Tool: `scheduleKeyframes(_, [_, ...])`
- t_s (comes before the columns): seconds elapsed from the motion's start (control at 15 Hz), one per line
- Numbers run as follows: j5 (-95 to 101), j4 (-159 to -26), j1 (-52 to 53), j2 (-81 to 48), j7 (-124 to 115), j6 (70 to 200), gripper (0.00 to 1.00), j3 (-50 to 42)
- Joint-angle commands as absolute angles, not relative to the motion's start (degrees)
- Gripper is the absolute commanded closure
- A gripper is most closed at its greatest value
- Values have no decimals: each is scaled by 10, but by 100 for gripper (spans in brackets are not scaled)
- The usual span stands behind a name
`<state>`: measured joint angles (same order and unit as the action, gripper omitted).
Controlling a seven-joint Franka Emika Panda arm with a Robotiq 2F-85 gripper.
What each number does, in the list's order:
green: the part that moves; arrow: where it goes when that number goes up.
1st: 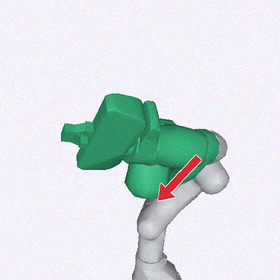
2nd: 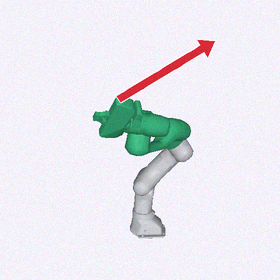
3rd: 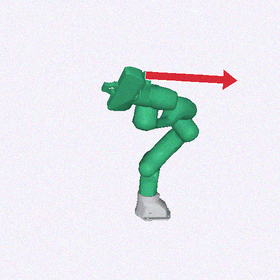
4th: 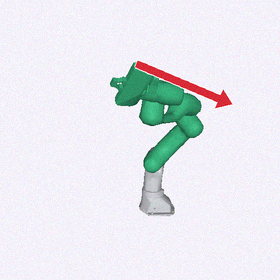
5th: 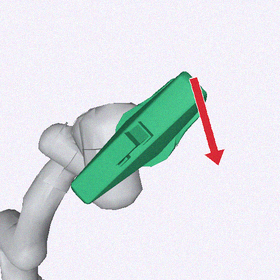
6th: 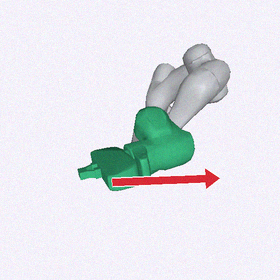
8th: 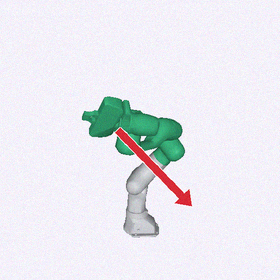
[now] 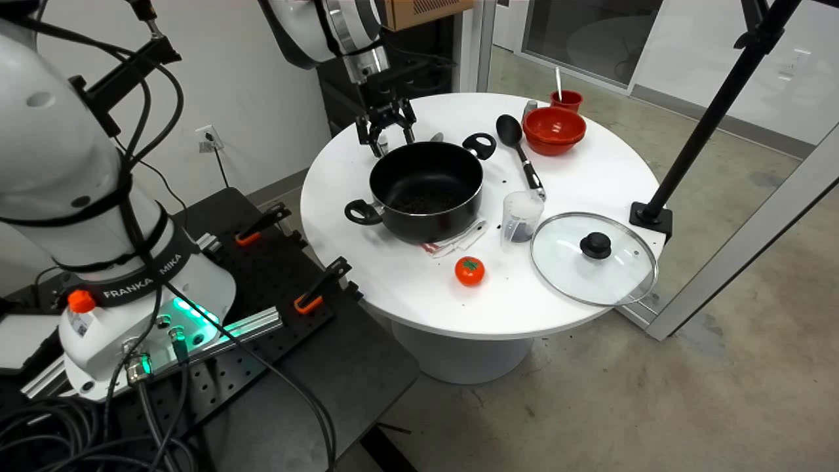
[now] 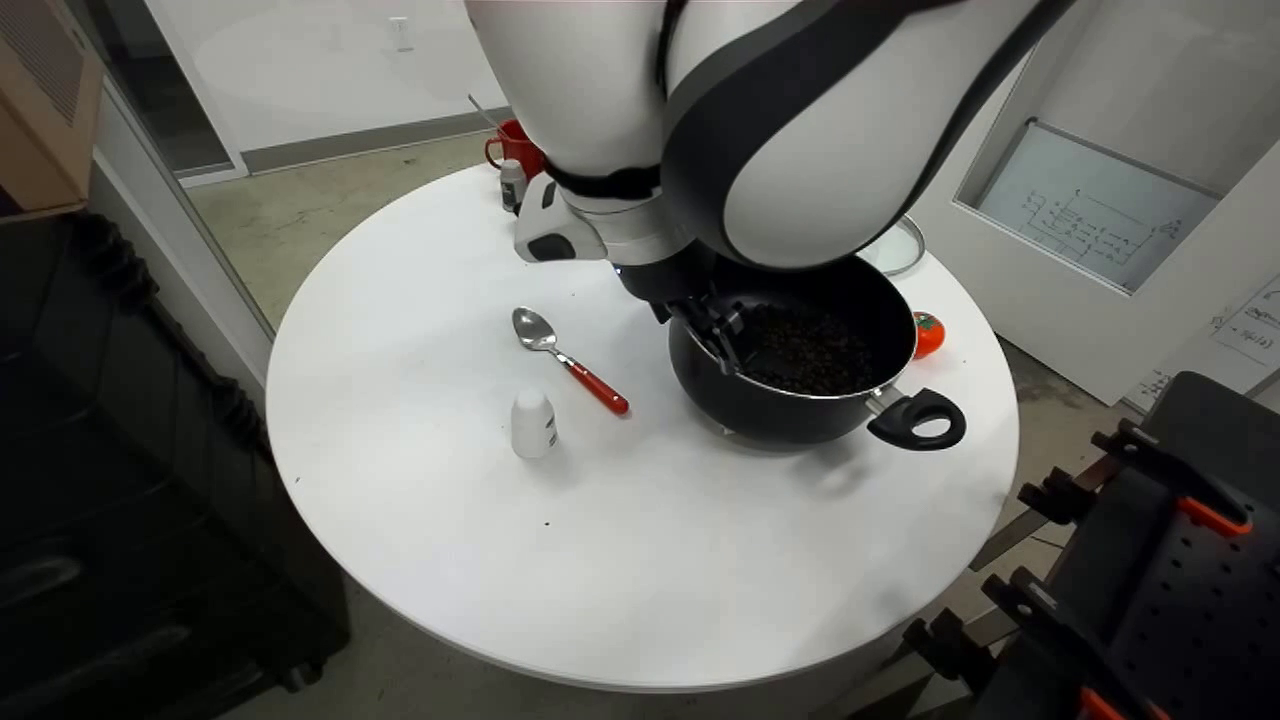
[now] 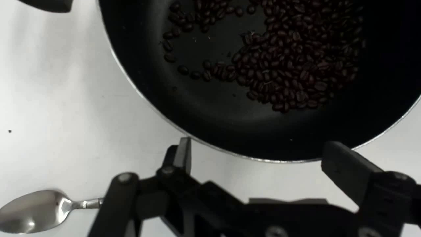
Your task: Pick up the spoon from the table, scoop some of the contents from the black pot and put them in the colourless cup.
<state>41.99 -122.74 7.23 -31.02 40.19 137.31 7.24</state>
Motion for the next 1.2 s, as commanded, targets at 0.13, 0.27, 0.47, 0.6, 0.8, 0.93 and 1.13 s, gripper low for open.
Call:
scheduleKeyframes(0.13, [402, -1248, 48, -296, 419, 1384, 0, 81])
scheduleKeyframes(0.27, [400, -1249, 45, -292, 415, 1384, 0, 80])
scheduleKeyframes(0.47, [399, -1252, 41, -286, 412, 1383, 0, 76])
scheduleKeyframes(0.6, [401, -1255, 37, -284, 411, 1381, 0, 73])
scheduleKeyframes(0.8, [401, -1259, 32, -282, 410, 1379, 0, 70])
scheduleKeyframes(0.93, [387, -1257, 26, -282, 414, 1371, 0, 74])
scheduleKeyframes(1.13, [309, -1244, 30, -279, 364, 1341, 0, 79])
